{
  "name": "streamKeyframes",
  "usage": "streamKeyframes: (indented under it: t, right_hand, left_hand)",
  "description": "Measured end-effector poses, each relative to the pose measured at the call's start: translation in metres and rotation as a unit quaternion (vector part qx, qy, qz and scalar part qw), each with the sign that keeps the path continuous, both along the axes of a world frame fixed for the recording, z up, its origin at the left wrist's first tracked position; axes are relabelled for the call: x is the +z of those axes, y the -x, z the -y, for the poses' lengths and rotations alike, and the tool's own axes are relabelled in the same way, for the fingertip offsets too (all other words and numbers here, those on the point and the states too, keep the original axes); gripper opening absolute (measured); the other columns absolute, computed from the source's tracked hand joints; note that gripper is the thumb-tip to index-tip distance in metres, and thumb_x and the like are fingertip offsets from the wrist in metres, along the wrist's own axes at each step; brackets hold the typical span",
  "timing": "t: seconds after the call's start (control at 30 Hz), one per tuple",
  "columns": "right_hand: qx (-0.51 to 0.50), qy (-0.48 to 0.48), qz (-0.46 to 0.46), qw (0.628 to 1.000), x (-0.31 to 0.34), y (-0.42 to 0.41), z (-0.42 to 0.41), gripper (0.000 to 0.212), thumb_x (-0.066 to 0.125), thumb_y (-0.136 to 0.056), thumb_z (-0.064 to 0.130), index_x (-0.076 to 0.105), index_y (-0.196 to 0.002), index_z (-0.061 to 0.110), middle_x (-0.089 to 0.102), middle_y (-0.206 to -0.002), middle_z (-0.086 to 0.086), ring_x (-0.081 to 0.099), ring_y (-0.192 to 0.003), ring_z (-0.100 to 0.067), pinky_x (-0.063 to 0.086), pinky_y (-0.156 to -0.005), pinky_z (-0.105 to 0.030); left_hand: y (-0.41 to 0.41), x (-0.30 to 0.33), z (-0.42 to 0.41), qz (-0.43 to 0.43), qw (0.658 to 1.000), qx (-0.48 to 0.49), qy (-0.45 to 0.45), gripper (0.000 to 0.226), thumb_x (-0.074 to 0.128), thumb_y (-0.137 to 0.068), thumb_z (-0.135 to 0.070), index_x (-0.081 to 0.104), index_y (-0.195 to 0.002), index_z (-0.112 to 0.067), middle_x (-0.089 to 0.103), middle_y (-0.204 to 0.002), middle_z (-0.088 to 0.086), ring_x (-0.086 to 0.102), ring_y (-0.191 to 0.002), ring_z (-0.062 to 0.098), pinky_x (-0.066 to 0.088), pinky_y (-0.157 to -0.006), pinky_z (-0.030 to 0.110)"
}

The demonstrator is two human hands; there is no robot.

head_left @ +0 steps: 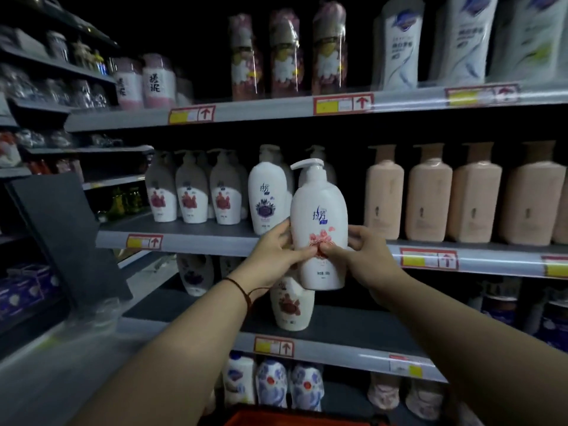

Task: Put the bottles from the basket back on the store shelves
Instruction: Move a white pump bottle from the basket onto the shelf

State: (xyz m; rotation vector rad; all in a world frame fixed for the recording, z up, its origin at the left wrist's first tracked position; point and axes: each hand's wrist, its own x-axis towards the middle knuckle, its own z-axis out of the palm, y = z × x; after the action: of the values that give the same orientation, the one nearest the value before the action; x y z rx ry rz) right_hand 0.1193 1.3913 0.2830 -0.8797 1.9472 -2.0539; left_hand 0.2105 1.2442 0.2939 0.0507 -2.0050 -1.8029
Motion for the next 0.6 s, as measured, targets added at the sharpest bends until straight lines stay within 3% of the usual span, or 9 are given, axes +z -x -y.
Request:
streamKeyframes:
  t: [0.17, 0.3, 0.4, 0.5, 0.6]
  right_hand:
    - [-0.013, 0.0, -0.036, 0.999, 0.032, 0.035, 0.022, 0.06, 0.081, -0.072, 0.014, 0.05, -0.123, 0.007, 0.07, -0.111, -0.008, 0.069, -0.095, -0.019, 0.059, -0.08, -0.039]
    - [-0.036, 0.006, -0.077, 0.996, 0.045, 0.07, 0.045, 0.056, 0.08, -0.073, 0.015, 0.049, -0.12, 0.009, 0.068, -0.113, -0.006, 0.067, -0.097, -0.018, 0.057, -0.079, -0.036]
    - [-0.074, -0.009, -0.099, 0.992, 0.037, 0.097, 0.062, 0.054, 0.082, -0.071, 0.017, 0.05, -0.114, 0.014, 0.067, -0.116, -0.007, 0.065, -0.101, -0.019, 0.054, -0.091, -0.043]
    - [-0.08, -0.03, -0.109, 0.99, 0.026, 0.117, 0.079, 0.056, 0.083, -0.068, 0.027, 0.05, -0.114, 0.021, 0.066, -0.117, -0.003, 0.064, -0.103, -0.019, 0.053, -0.093, -0.046]
    - [-0.088, -0.05, -0.121, 0.987, 0.02, 0.127, 0.094, 0.068, 0.081, -0.066, 0.039, 0.049, -0.123, 0.019, 0.064, -0.121, -0.001, 0.063, -0.106, -0.018, 0.053, -0.092, -0.046]
  left_hand:
    - [0.042, 0.026, 0.015, -0.032, 0.998, 0.049, 0.0, 0.06, 0.068, -0.084, -0.002, 0.036, -0.134, -0.009, 0.063, -0.125, 0.01, 0.064, -0.108, 0.022, 0.054, -0.088, 0.037]
    - [0.075, 0.04, 0.032, -0.064, 0.996, 0.057, 0.022, 0.058, 0.067, -0.084, -0.002, 0.038, -0.134, -0.013, 0.061, -0.127, 0.006, 0.063, -0.105, 0.018, 0.054, -0.079, 0.029]
    - [0.102, 0.031, 0.042, -0.097, 0.993, 0.065, 0.017, 0.062, 0.064, -0.083, 0.007, 0.037, -0.138, -0.007, 0.056, -0.133, 0.011, 0.06, -0.112, 0.019, 0.052, -0.089, 0.028]
    - [0.12, 0.018, 0.052, -0.108, 0.991, 0.068, 0.046, 0.064, 0.061, -0.086, 0.007, 0.035, -0.142, -0.011, 0.053, -0.137, 0.004, 0.056, -0.117, 0.014, 0.052, -0.09, 0.018]
    - [0.132, 0.01, 0.066, -0.104, 0.99, 0.077, 0.063, 0.066, 0.057, -0.09, 0.002, 0.028, -0.148, -0.013, 0.045, -0.145, 0.003, 0.048, -0.128, 0.013, 0.043, -0.104, 0.026]
